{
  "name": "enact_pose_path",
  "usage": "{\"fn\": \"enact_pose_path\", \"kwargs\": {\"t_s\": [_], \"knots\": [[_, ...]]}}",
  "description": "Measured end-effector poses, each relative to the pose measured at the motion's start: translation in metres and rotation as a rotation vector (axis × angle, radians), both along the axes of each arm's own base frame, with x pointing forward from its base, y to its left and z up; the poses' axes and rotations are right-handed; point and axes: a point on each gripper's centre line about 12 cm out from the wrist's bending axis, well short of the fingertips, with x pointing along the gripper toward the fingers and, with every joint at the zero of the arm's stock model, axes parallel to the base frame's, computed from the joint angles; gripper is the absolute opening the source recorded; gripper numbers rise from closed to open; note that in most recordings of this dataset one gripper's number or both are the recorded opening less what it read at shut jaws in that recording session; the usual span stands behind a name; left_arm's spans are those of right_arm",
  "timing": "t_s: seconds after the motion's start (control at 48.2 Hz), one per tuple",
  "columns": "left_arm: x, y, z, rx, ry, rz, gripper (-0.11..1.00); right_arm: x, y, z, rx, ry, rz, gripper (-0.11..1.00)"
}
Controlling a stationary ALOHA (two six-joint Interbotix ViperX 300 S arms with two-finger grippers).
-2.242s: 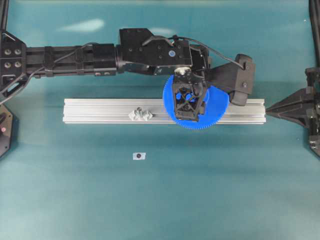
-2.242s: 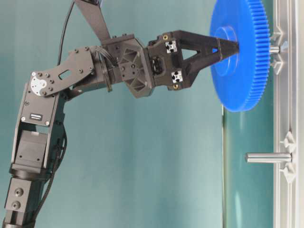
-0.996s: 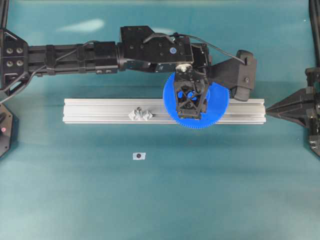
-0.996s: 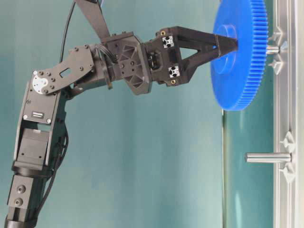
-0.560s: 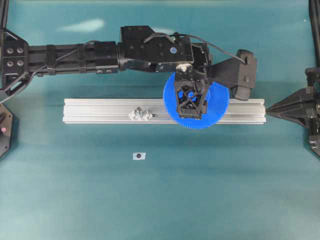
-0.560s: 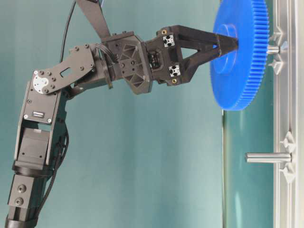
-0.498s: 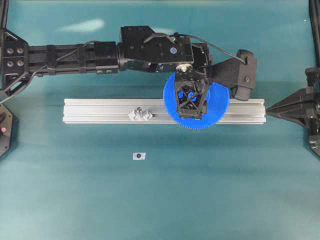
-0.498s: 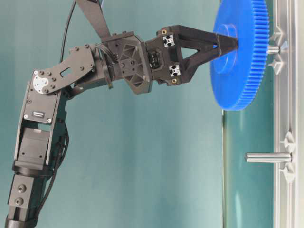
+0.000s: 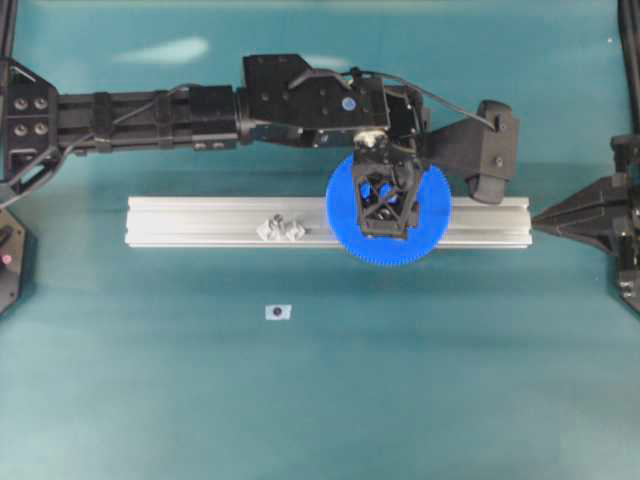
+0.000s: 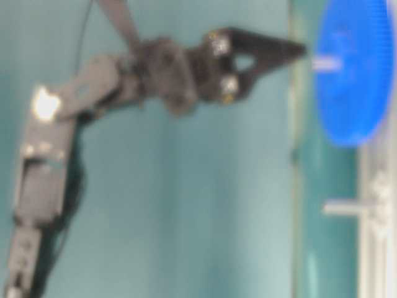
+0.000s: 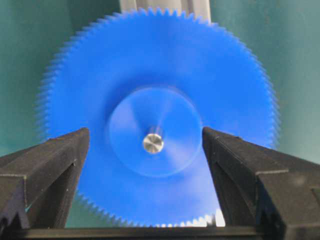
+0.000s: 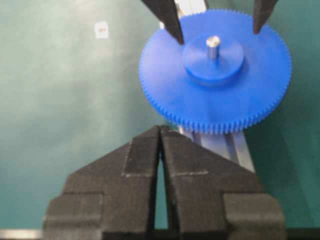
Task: Insert the large gear onto the shaft.
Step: 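Lower the gear down onto the shaft, then open the left gripper and hold above the seated gear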
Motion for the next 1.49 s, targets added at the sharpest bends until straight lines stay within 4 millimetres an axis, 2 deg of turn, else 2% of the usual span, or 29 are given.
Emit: {"fn": "enact_pose_path", "kwargs": {"t_s": [0.747, 1.059, 1.266, 1.494], "knots": [[0.0, -0.001, 0.002, -0.017, -0.011, 0.048, 0.88, -0.001, 0.0, -0.001, 0.0, 0.006, -0.001, 0.09], [-0.008, -0.004, 0.034, -0.028, -0.082, 0.081, 0.88, -0.001, 0.0, -0.001, 0.0, 0.006, -0.001, 0.09], [-0.019, -0.015, 0.04, -0.042, -0.095, 0.094, 0.88, -0.001, 0.0, -0.001, 0.0, 0.006, 0.0, 0.09], [-0.029, -0.017, 0.044, -0.053, -0.141, 0.121, 0.88, -0.001, 0.0, 0.0, 0.0, 0.005, 0.0, 0.09]]}}
